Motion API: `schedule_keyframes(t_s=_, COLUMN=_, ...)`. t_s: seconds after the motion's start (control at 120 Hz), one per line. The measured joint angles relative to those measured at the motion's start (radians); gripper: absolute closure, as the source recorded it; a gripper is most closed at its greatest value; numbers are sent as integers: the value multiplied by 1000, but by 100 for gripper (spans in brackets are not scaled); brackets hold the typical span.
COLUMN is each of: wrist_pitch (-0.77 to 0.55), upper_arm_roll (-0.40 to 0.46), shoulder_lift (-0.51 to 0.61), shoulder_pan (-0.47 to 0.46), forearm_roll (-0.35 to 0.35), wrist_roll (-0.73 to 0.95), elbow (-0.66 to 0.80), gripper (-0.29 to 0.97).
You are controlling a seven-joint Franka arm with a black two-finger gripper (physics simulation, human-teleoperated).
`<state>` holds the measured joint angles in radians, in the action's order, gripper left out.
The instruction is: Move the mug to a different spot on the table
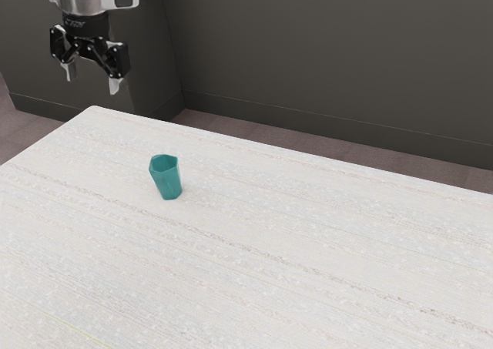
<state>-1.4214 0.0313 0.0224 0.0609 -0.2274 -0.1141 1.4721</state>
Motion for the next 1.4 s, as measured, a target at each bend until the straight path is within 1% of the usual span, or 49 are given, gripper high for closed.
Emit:
schedule_keyframes(t_s=0.142, wrist_pitch=-42, upper_arm_roll=11, shoulder_lift=-1, shoulder_pan=31, forearm_roll=2, wrist_roll=-9, elbow=12, gripper=0)
schedule_keyframes(t_s=0.242, wrist_pitch=-72, upper_arm_roll=15, shoulder_lift=-32, shoulder_pan=32, forearm_roll=5, wrist_roll=-15, elbow=22, gripper=0)
schedule_keyframes(t_s=0.308, wrist_pitch=-88, upper_arm_roll=15, shoulder_lift=-73, shoulder_pan=26, forearm_roll=7, wrist_roll=-35, elbow=20, gripper=0)
schedule_keyframes(t_s=0.375, wrist_pitch=-127, upper_arm_roll=8, shoulder_lift=-127, shoulder_pan=-1, forearm_roll=18, wrist_roll=-68, elbow=15, gripper=0)
schedule_keyframes(t_s=0.45, wrist_pitch=-167, upper_arm_roll=4, shoulder_lift=-221, shoulder_pan=-17, forearm_roll=34, wrist_roll=-120, elbow=-25, gripper=0)
schedule_keyframes(t_s=0.567, wrist_pitch=-218, upper_arm_roll=1, shoulder_lift=-336, shoulder_pan=50, forearm_roll=74, wrist_roll=-204, elbow=-64, gripper=0)
schedule_keyframes(t_s=0.725, wrist_pitch=-269, upper_arm_roll=4, shoulder_lift=-436, shoulder_pan=79, forearm_roll=121, wrist_roll=-303, elbow=-117, gripper=0)
schedule_keyframes(t_s=0.908, wrist_pitch=-296, upper_arm_roll=12, shoulder_lift=-581, shoulder_pan=139, forearm_roll=179, wrist_roll=-406, elbow=-269, gripper=0)
schedule_keyframes(t_s=0.992, wrist_pitch=-303, upper_arm_roll=39, shoulder_lift=-660, shoulder_pan=174, forearm_roll=193, wrist_roll=-445, elbow=-359, gripper=0)
schedule_keyframes(t_s=1.083, wrist_pitch=-313, upper_arm_roll=64, shoulder_lift=-702, shoulder_pan=200, forearm_roll=201, wrist_roll=-482, elbow=-388, gripper=0)
schedule_keyframes(t_s=1.4, wrist_pitch=-340, upper_arm_roll=122, shoulder_lift=-784, shoulder_pan=313, forearm_roll=201, wrist_roll=-552, elbow=-409, gripper=0)
